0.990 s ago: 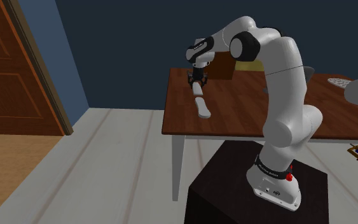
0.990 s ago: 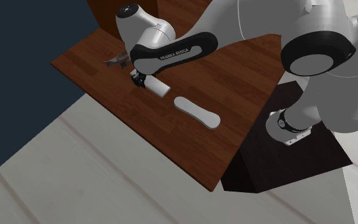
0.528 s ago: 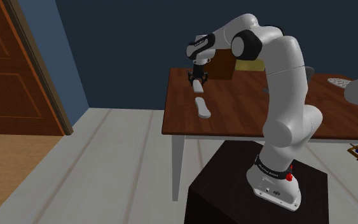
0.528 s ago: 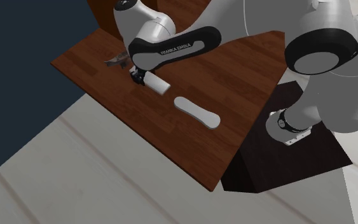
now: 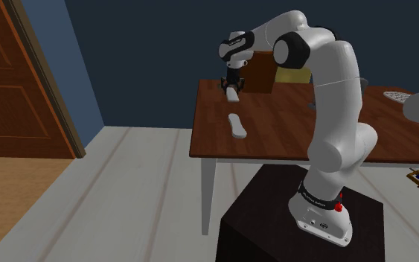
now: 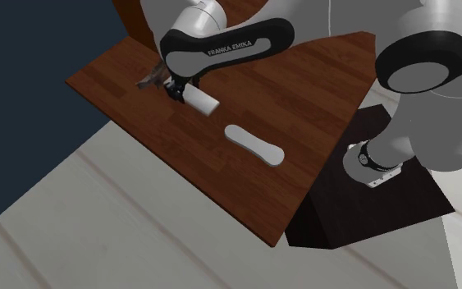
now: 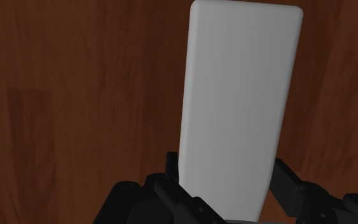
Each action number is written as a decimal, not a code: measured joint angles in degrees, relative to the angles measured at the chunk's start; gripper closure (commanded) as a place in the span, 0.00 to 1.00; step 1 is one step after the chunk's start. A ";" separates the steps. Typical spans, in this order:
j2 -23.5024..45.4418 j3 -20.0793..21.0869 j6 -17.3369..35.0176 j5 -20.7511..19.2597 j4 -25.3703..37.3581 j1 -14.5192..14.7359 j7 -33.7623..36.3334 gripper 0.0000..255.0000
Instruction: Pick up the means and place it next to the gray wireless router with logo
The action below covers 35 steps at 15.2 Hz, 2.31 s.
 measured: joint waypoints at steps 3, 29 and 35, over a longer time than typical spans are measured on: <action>-0.24 -0.05 -2.08 -0.10 1.83 -0.05 0.09 1.00; 0.41 -0.32 -22.58 -0.21 23.08 -1.32 0.71 1.00; 3.74 -0.20 -29.60 0.36 33.46 -2.48 0.80 1.00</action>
